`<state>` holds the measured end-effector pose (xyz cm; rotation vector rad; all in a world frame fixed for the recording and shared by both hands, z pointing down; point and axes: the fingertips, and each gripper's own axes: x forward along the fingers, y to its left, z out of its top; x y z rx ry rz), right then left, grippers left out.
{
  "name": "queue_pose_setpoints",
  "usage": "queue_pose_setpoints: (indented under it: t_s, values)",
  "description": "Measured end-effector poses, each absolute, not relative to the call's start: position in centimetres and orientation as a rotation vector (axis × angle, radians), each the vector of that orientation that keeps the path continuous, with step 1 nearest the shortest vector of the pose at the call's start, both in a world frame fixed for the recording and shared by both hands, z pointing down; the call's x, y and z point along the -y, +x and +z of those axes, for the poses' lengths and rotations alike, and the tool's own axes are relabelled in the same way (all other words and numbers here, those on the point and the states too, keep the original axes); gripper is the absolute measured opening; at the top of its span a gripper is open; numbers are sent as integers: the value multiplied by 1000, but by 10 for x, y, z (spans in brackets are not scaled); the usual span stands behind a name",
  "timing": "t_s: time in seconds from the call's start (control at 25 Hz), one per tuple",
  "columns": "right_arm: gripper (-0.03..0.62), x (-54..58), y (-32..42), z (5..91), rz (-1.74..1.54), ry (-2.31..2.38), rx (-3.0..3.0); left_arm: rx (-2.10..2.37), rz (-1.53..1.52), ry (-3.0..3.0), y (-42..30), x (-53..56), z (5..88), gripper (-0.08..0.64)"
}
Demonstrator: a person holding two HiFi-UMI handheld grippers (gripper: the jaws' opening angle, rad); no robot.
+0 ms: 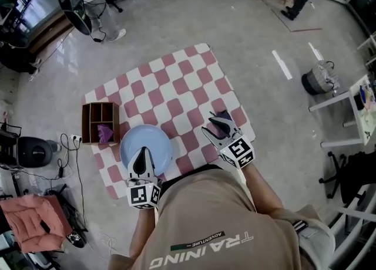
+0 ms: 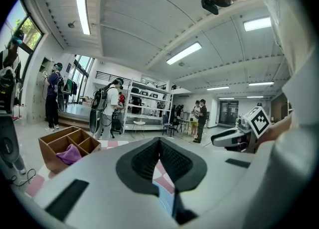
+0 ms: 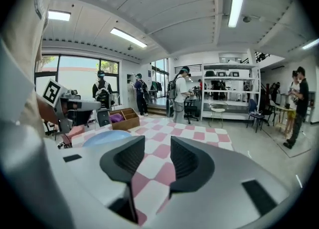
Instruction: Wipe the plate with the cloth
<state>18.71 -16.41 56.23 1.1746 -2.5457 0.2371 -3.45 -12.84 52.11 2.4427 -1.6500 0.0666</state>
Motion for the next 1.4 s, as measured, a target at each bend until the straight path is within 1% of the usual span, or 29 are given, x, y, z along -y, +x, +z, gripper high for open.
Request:
queue_pose_setpoints:
  t_s: [0.04, 0.24, 0.4, 0.52, 0.88, 1.0, 1.08, 1.2, 1.32, 1.4]
  values:
    - [181, 166, 198, 569, 246, 1189, 2519, 1652, 66, 2447, -31, 130, 521, 11]
    - [206, 170, 248, 622, 217, 1213, 2322, 1645, 80, 2453, -19, 137, 525, 11]
    - [219, 166, 280, 670, 252, 1235, 2202, 1627, 114, 2460, -13, 135, 527, 11]
    - [232, 167, 297, 688, 329, 1271, 2156, 1620, 129, 2462, -11, 135, 527, 11]
    - [241, 164, 311, 727, 518, 1268, 2081, 1606, 150, 2462, -7, 139, 526, 11]
    - [226, 164, 311, 733, 606, 1279, 2096, 1593, 153, 2468, -1, 138, 527, 11]
    - [187, 163, 306, 735, 634, 1247, 2105, 1592, 155, 2467, 1, 138, 528, 11]
    - [139, 162, 298, 733, 570, 1159, 2094, 1592, 158, 2465, 4, 138, 530, 11]
    - [120, 160, 292, 731, 504, 1114, 2075, 1590, 158, 2463, 7, 138, 532, 11]
    - [118, 158, 292, 731, 492, 1122, 2068, 1587, 159, 2462, 7, 138, 533, 11]
